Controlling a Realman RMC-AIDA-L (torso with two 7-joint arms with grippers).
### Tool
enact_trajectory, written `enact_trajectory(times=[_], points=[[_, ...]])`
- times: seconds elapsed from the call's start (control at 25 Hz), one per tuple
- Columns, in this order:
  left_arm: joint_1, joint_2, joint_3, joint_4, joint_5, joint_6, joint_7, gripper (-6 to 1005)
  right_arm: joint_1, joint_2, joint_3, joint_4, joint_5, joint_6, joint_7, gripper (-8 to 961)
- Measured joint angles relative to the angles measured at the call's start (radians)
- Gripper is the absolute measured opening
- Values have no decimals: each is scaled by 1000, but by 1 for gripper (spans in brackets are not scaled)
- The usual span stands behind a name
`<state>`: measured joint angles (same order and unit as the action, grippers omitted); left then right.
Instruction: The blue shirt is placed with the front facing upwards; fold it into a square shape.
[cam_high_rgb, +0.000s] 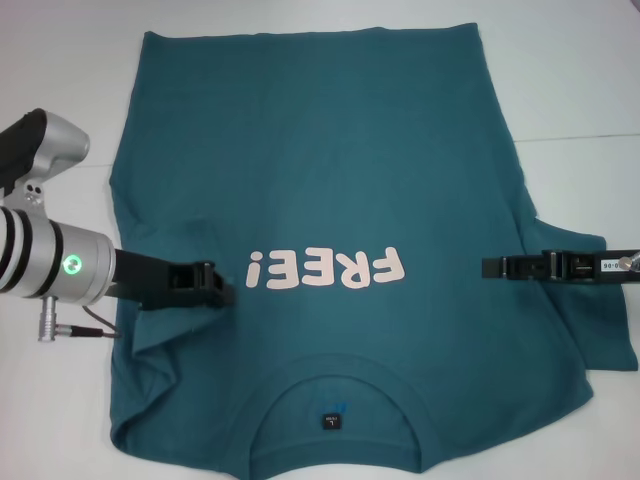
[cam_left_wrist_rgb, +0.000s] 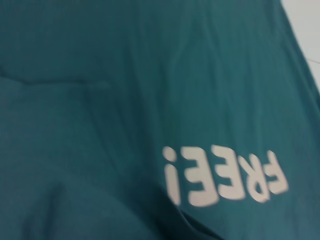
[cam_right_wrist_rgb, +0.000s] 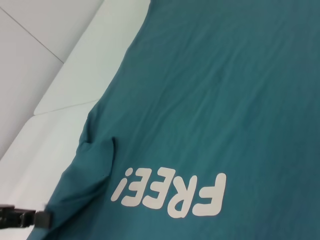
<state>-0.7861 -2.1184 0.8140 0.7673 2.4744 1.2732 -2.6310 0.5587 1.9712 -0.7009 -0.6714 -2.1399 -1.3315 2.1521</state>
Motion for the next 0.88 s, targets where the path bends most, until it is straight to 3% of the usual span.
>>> enact_trajectory(times=[0.08, 0.28, 0.56, 0.72, 0.84, 0.88], points=[[2, 8, -7, 1, -33, 46, 33, 74, -1, 0, 0, 0, 0, 0, -1, 626], [7, 33, -28, 15, -71, 95, 66, 289, -2, 0, 0, 0, 0, 0, -2, 627], [40, 46, -193, 16, -85, 106, 72, 397, -2, -1, 0, -1, 6, -7, -15, 628], [91, 61, -204, 23, -159, 175, 155, 458, 0, 0, 12, -6, 17, -6, -30, 626], [128, 52, -205, 62, -205, 233, 313, 448, 5, 4, 26, -2, 40, -6, -31, 625], [154, 34, -202, 102, -217, 249, 379, 459, 5, 5, 30, -2, 47, -8, -29, 625]])
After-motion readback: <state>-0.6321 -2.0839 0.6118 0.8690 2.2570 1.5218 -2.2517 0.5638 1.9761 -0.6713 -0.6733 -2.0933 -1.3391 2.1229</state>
